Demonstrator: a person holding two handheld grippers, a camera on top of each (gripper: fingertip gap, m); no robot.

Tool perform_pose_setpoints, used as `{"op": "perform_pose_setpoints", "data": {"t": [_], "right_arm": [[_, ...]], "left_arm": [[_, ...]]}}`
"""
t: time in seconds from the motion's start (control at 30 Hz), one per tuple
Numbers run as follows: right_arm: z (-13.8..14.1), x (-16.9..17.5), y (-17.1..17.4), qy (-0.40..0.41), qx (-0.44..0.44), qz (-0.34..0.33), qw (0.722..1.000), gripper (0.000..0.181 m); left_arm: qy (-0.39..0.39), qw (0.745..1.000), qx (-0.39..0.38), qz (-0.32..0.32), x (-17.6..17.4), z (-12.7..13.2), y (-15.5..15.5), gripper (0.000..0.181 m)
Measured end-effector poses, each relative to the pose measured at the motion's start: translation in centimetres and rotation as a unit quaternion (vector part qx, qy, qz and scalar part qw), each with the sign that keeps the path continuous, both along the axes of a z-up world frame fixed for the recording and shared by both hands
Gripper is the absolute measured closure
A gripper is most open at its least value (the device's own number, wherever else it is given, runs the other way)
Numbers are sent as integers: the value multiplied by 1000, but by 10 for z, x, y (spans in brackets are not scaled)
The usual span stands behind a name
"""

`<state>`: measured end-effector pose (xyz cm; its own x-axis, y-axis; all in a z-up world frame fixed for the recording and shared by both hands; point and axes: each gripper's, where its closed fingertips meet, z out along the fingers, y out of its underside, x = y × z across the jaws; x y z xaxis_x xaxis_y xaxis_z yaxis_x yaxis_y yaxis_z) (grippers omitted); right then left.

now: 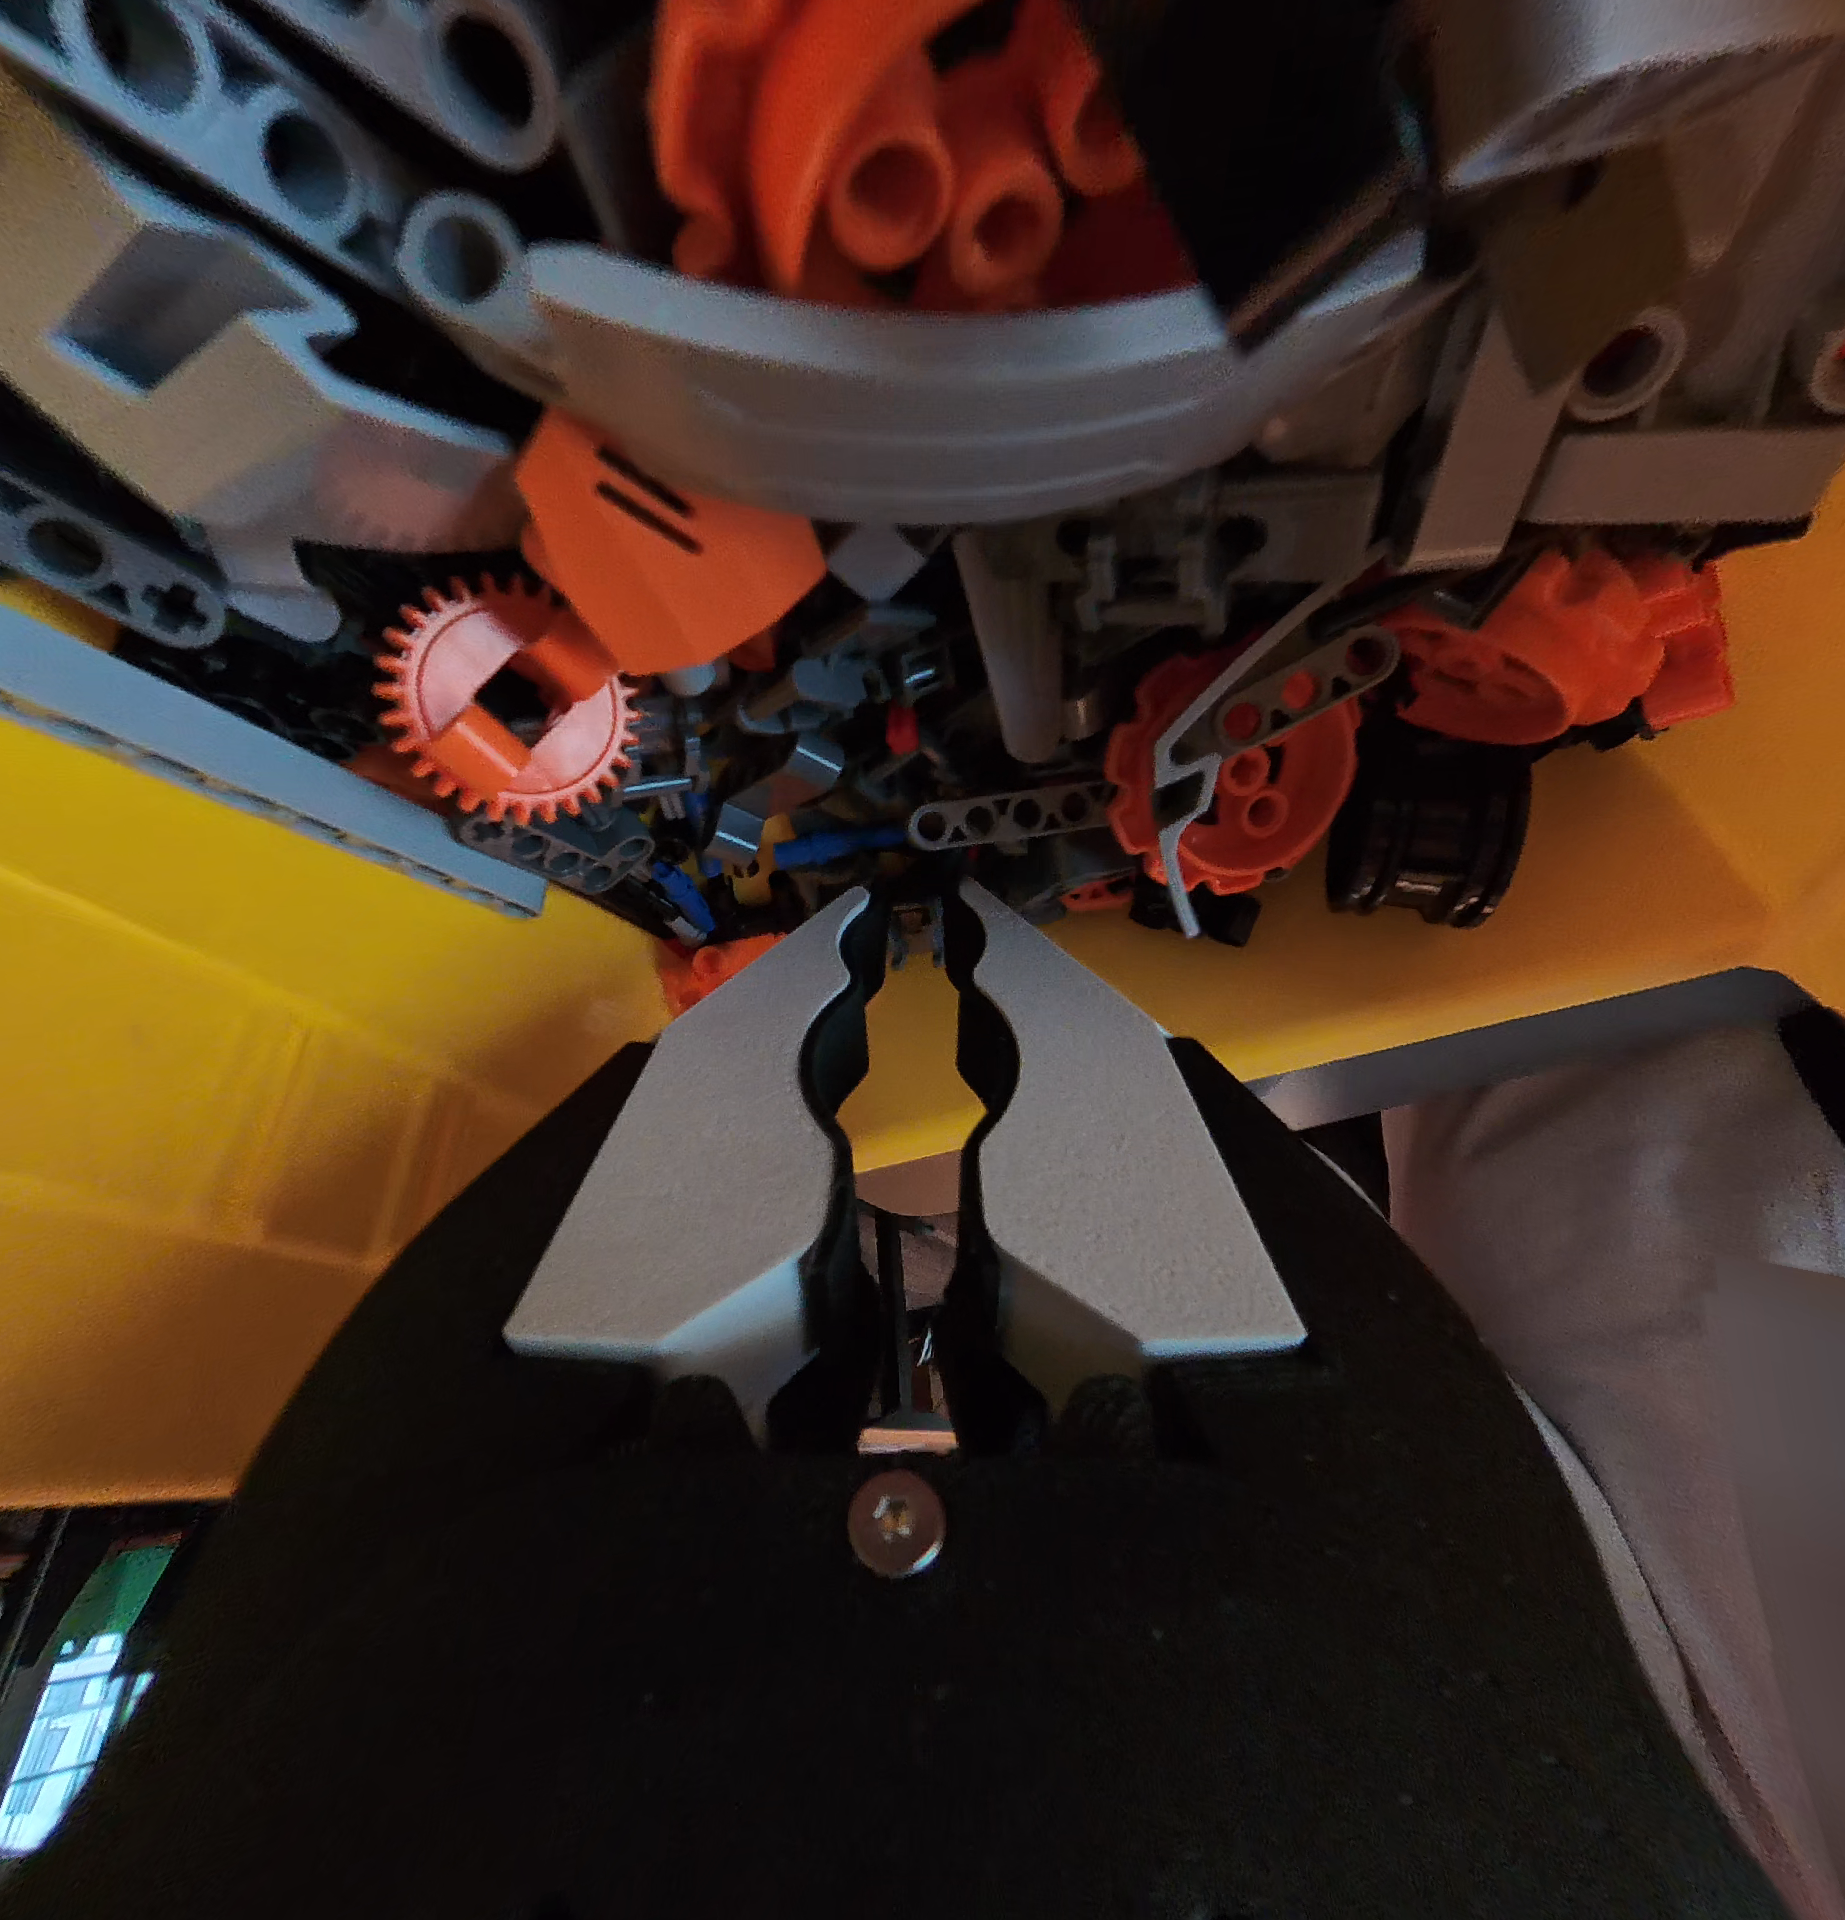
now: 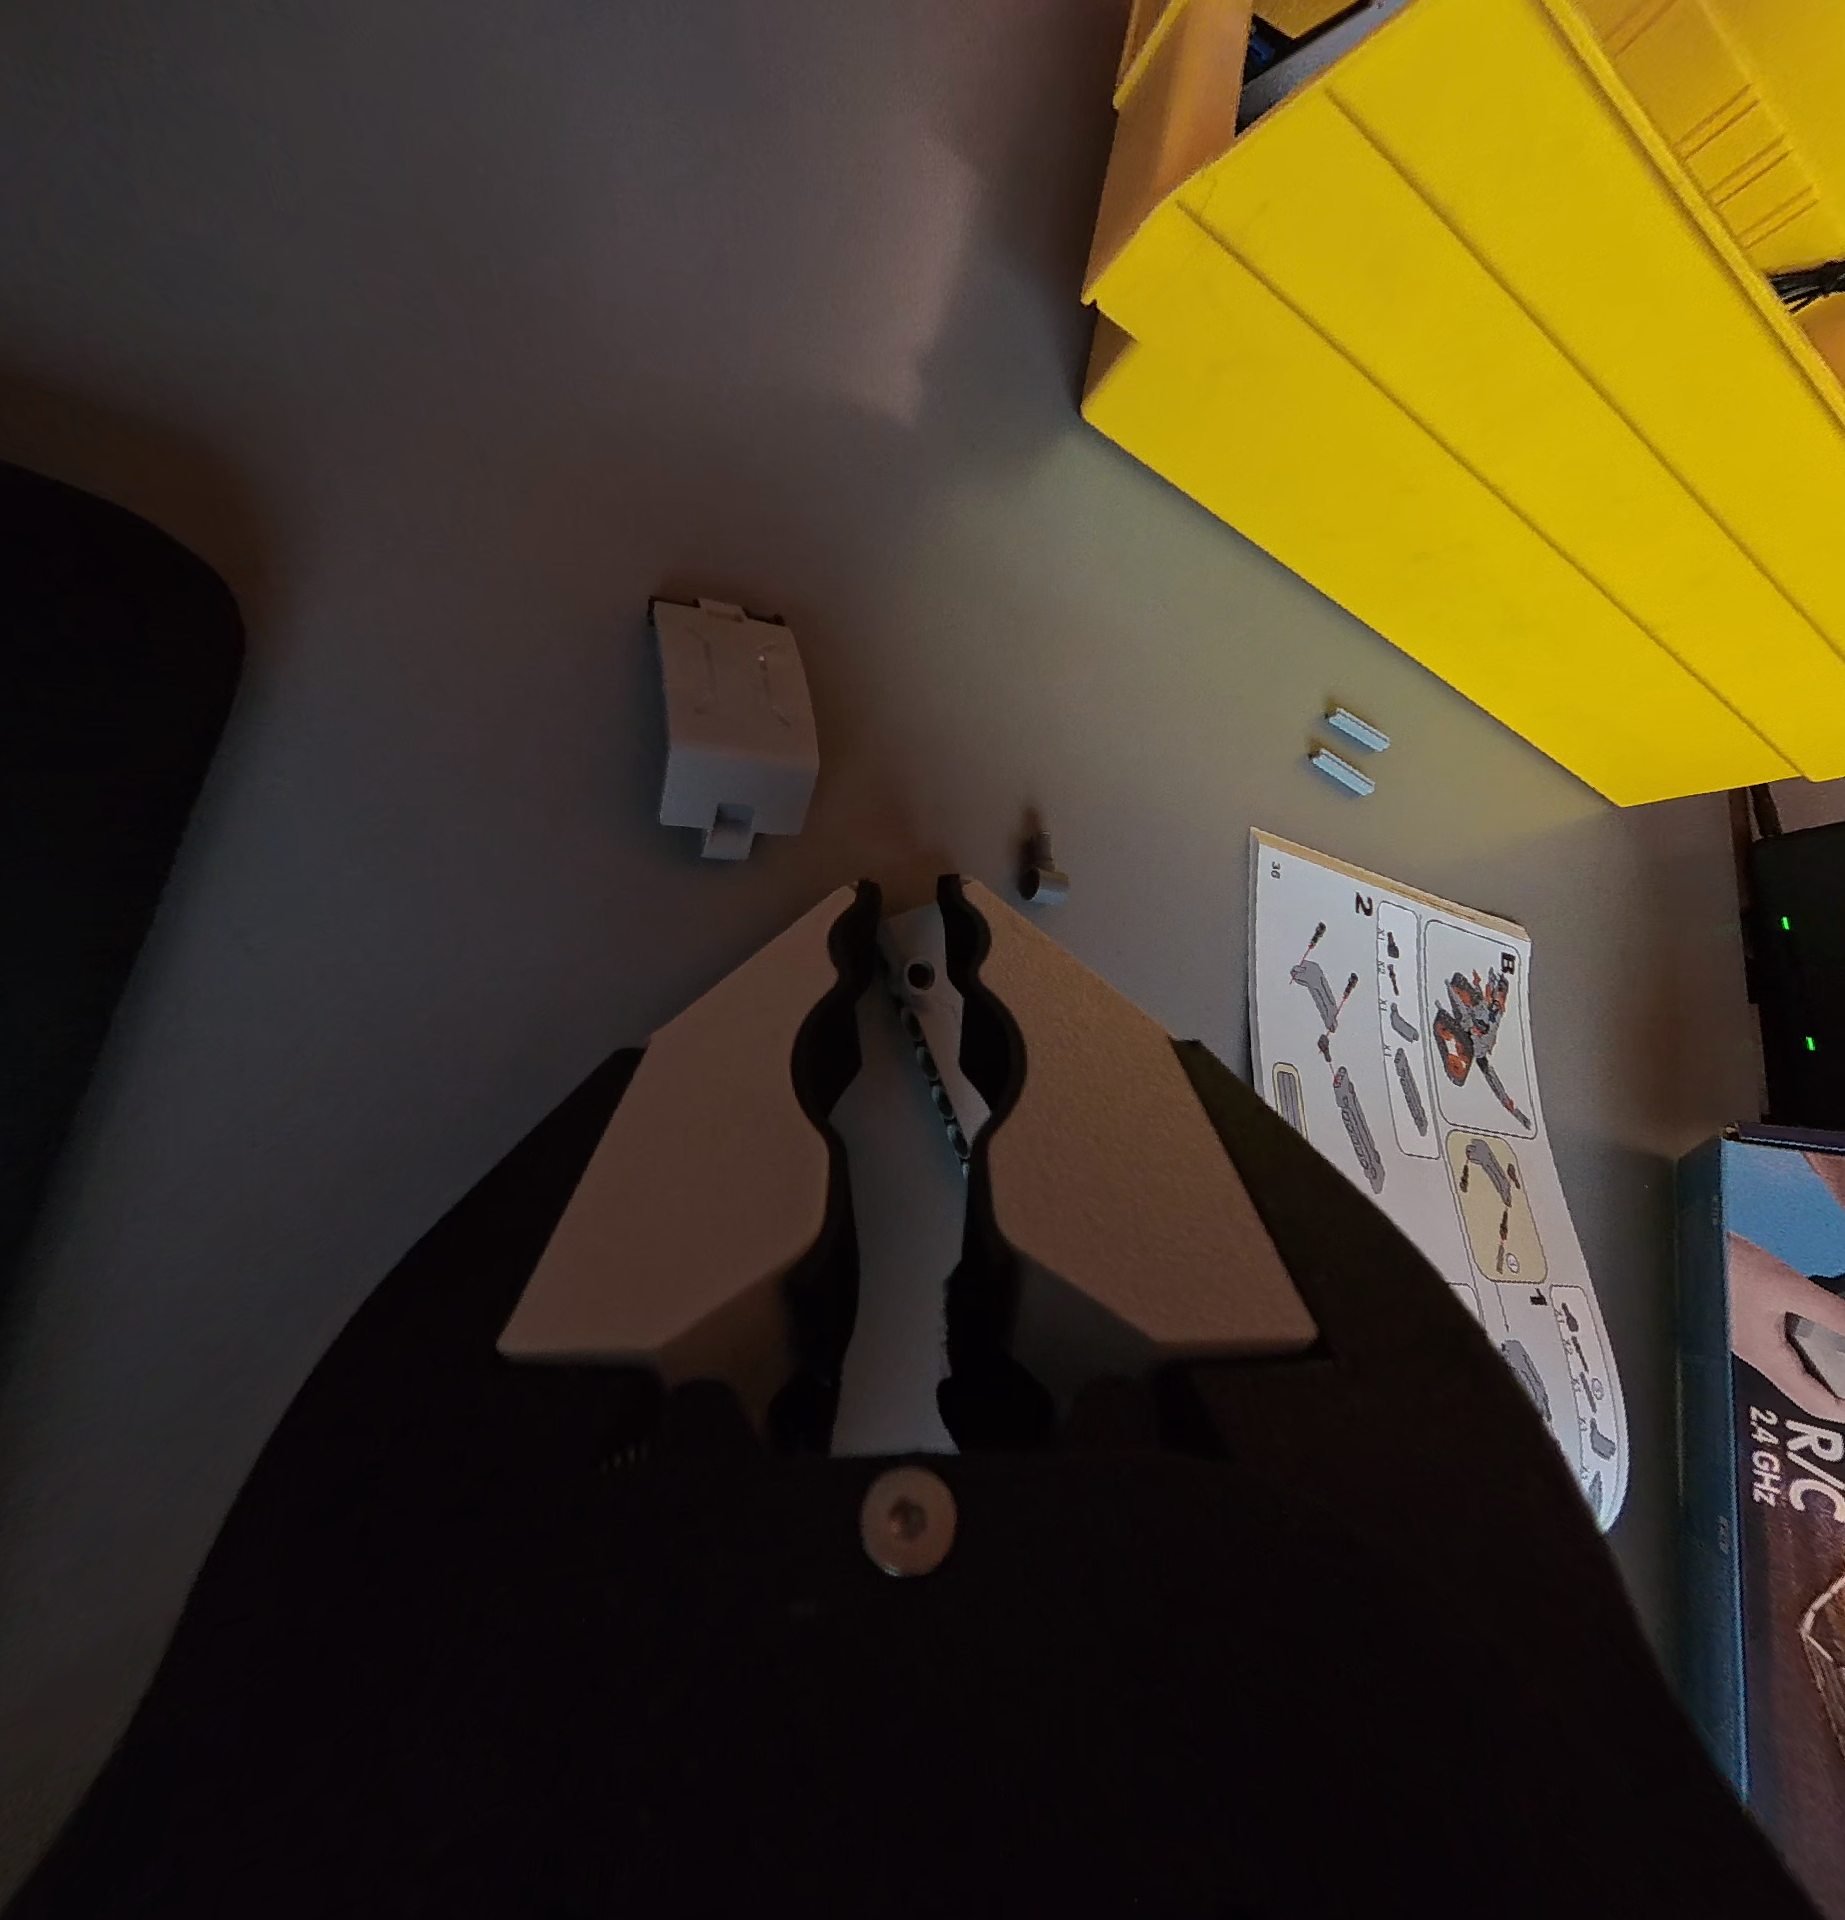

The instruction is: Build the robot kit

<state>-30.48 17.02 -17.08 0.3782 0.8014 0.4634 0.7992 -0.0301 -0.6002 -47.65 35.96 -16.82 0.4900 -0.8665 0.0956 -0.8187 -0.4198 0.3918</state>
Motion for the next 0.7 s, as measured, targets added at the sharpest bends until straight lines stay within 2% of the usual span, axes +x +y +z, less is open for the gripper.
{"op": "perform_pose_setpoints", "data": {"t": [0.2, 0.7], "right_arm": [[0, -1, 0, 4, -2, 1, 1000, 170], [0, 0, 1, 3, 0, 1, 1000, 170]], "left_arm": [[-20, 1000, 18, 8, -3, 6, 8, 170], [-1, 1000, 4, -29, 4, -4, 4, 162]]}}
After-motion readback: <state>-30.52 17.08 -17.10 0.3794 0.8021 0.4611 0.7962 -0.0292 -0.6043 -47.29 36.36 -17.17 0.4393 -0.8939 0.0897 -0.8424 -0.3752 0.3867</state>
